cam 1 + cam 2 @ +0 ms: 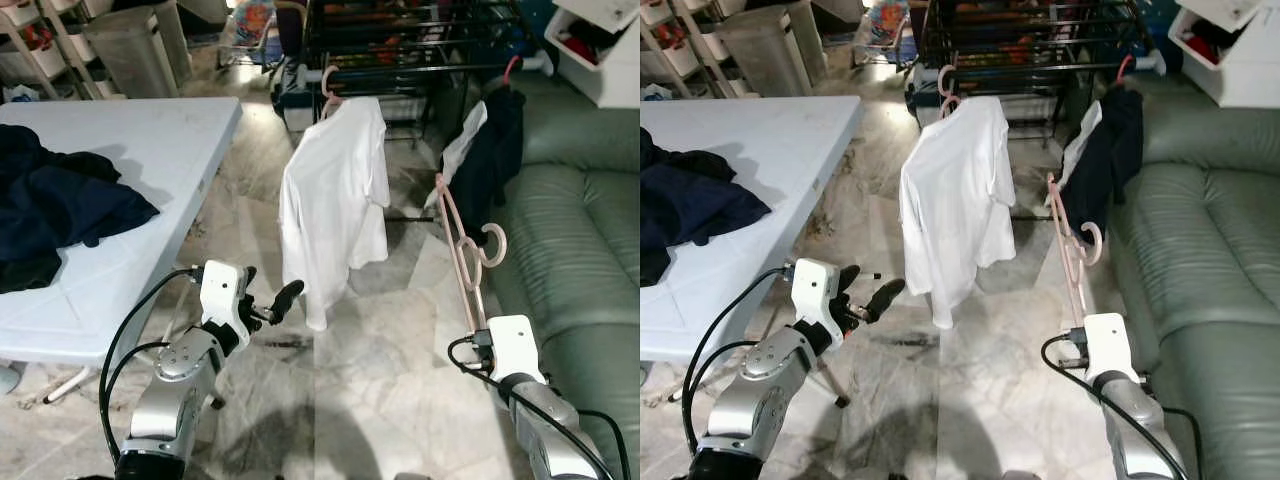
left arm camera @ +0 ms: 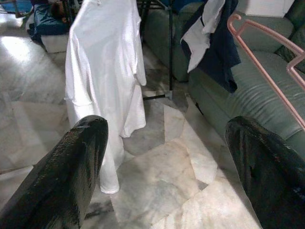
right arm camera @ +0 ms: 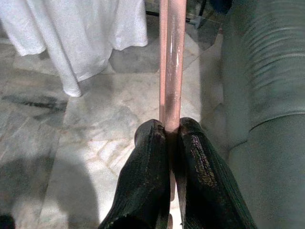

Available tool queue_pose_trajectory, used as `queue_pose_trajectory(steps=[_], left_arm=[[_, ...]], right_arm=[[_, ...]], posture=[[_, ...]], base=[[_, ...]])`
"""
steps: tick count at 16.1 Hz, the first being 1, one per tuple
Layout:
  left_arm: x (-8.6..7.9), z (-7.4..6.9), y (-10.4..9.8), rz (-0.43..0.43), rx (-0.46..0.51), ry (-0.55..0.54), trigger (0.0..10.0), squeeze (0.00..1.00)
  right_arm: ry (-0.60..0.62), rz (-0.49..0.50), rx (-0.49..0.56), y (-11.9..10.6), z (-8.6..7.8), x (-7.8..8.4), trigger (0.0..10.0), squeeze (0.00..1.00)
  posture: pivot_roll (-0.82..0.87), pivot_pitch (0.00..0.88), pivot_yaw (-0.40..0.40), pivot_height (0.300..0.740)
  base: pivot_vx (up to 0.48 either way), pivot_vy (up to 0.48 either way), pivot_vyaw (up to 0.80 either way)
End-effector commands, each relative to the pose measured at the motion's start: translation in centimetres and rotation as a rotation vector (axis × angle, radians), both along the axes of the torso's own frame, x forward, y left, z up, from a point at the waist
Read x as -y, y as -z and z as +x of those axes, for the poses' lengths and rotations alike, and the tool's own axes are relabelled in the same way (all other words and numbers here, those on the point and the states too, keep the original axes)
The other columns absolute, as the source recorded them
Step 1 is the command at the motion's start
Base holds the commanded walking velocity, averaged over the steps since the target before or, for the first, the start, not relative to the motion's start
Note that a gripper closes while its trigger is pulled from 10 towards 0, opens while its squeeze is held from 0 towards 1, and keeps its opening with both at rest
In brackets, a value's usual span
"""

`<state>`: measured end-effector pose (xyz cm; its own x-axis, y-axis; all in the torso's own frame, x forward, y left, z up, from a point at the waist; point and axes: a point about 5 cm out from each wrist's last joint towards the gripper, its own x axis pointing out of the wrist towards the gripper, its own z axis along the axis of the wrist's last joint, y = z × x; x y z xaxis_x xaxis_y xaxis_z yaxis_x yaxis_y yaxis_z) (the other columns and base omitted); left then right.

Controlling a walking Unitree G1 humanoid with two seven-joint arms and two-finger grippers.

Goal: Hang hanger

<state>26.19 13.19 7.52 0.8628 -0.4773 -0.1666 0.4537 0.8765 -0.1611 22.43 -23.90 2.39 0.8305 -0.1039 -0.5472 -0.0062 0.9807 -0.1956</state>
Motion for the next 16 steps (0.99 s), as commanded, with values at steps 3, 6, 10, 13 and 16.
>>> queue_pose_trajectory(steps=[3, 6, 10, 13, 16], left_arm=[[-0.2, 0.3, -0.4, 0.020, 0.020, -0.003, 10.0, 0.00], [0.1, 0.3, -0.4, 0.011, 0.021, 0.007, 10.0, 0.00], [0.1, 0.3, -0.2, -0.002, -0.001, 0.004, 10.0, 0.00], [0.2, 0.3, -0.2, 0.009, 0.002, 0.010, 10.0, 0.00], [0.3, 0.3, -0.1, 0.005, -0.002, 0.013, 10.0, 0.00]], right_arm=[[0.002, -0.002, 0.021, -1.0, 1.7, 0.0, 10.0, 0.00], [-0.005, 0.002, 0.025, -1.4, 3.0, -0.7, 10.0, 0.00], [0.015, 0.031, 0.041, -1.7, 3.9, -1.3, 10.0, 0.00], [0.030, 0.028, 0.059, -1.9, 4.2, -1.4, 10.0, 0.00], [0.049, 0.013, 0.064, -2.0, 4.5, -1.3, 10.0, 0.00]], posture=[[-0.09, 0.025, 0.060, 0.740], [-0.09, 0.026, 0.058, 0.740], [-0.09, 0.026, 0.061, 0.740], [-0.09, 0.026, 0.063, 0.740], [-0.09, 0.026, 0.063, 0.740]], base=[[0.420, 0.000, 0.00], [0.423, 0.000, 0.00], [0.415, 0.068, 0.00], [0.354, 0.325, 0.00], [0.352, 0.326, 0.00]])
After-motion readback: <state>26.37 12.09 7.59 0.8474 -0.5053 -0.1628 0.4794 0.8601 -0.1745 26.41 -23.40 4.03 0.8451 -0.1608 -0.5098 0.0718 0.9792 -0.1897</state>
